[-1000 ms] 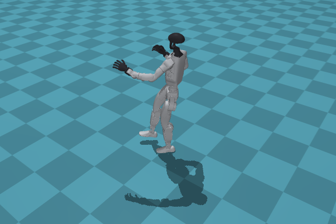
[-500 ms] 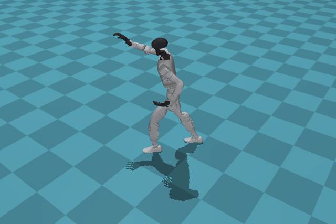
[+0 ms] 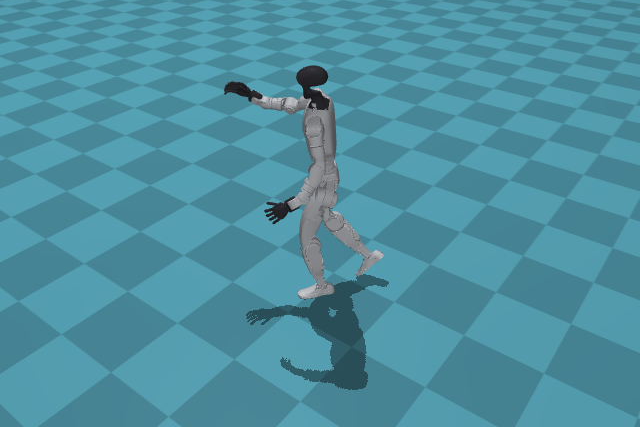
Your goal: Kungfu
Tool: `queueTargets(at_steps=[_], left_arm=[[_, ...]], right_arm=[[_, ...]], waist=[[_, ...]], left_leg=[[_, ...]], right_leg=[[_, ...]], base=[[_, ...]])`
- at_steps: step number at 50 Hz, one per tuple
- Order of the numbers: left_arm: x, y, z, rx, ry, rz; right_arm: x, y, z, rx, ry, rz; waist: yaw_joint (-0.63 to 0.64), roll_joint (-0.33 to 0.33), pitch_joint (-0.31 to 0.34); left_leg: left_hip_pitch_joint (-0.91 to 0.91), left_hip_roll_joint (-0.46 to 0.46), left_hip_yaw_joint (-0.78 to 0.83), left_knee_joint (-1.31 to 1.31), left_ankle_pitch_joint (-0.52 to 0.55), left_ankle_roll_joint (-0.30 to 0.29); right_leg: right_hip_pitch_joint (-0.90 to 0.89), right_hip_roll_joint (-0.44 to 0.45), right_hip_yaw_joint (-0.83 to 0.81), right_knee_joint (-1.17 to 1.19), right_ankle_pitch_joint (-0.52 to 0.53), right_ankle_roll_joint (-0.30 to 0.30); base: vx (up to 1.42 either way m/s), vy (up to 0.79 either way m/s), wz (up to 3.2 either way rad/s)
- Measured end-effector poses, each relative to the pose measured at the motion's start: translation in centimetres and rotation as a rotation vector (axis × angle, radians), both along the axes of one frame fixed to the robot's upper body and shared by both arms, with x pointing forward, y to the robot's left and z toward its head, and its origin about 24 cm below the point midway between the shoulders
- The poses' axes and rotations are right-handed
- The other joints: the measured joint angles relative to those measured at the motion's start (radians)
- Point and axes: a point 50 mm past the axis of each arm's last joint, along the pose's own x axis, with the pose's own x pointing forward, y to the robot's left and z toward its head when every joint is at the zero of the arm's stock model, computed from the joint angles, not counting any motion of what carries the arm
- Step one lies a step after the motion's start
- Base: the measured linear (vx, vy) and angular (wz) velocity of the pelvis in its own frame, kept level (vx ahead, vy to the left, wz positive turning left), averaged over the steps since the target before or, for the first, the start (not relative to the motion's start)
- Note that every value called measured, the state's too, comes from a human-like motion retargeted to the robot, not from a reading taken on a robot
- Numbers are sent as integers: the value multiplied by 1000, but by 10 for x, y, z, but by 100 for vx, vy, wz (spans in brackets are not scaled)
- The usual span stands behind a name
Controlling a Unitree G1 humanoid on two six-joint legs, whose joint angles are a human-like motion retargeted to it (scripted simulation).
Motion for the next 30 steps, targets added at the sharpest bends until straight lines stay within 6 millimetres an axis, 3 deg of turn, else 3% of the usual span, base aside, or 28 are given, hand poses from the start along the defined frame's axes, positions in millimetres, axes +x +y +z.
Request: queueTargets(at_steps=[3,5,8,11,13,15,18,20,23,25,27,28,30], left_arm=[[62,-17,26,26,-207,-23],[104,-44,50,-24,-372,-62],[165,-88,110,-137,-659,-129],[206,-140,194,-302,-962,-252],[214,-173,255,-415,-1157,-362],[207,-199,311,-514,-1344,-485],[183,-216,371,-572,-1568,-630],[168,-221,395,-557,-1670,-690],[161,-218,405,-446,-1741,-645],[167,-212,393,-330,-1727,-563],[183,-203,357,-230,-1587,-516],[192,-199,326,-179,-1468,-520],[203,-193,256,-83,-1178,-545]], right_arm=[[-10,30,1,156,-105,192],[-22,53,15,201,-203,321],[-54,94,54,233,-394,590],[-100,127,97,191,-593,878],[-133,145,118,98,-717,1036],[-158,162,129,-14,-802,1128],[-178,177,135,-144,-881,1146],[-180,180,137,-186,-904,1111],[-171,177,136,-156,-865,1062],[-158,177,127,-111,-789,1050],[-140,173,110,-54,-666,1037],[-131,166,95,-22,-605,1028],[-117,148,65,14,-503,998]], waist=[[-66,3,1],[-135,7,-4],[-216,2,9],[-271,-3,26],[-307,-4,39],[-341,6,51],[-373,48,46],[-387,76,28],[-429,77,-10],[-447,67,-27],[-436,64,-81],[-407,54,-123],[-346,-14,-112]], left_leg=[[146,-37,7,-88,-4,13],[263,-119,5,-199,18,57],[389,-171,-38,-283,22,69],[486,-200,-89,-327,6,64],[544,-213,-126,-345,-9,56],[594,-204,-156,-353,-25,46],[655,-152,-163,-366,-38,18],[681,-118,-163,-362,-30,-10],[710,-109,-202,-315,37,-66],[736,-98,-191,-265,147,-119],[720,-85,-127,-159,372,-202],[694,-80,-59,-70,493,-252],[624,-80,45,215,696,-283]], right_leg=[[-106,9,40,15,-82,0],[-172,-95,23,-24,-105,0],[-278,-160,0,-125,-116,-104],[-371,-193,32,-269,-25,-179],[-419,-232,34,-368,71,-196],[-457,-256,31,-460,124,-225],[-501,-246,-21,-566,57,-350],[-512,-242,-88,-607,21,-420],[-477,-270,-113,-548,58,-400],[-414,-262,-92,-467,151,-436],[-345,-270,-297,-460,77,-466],[-357,-238,-162,-435,36,-458],[-324,-234,15,-361,-12,-393]], base=[[69,7,80],[72,42,127],[64,-2,115],[55,-19,94],[57,-27,99],[64,-37,79],[70,-48,33],[83,-64,27],[84,-72,72],[77,-73,57],[95,-101,0],[92,-93,-53],[76,-73,-100]])
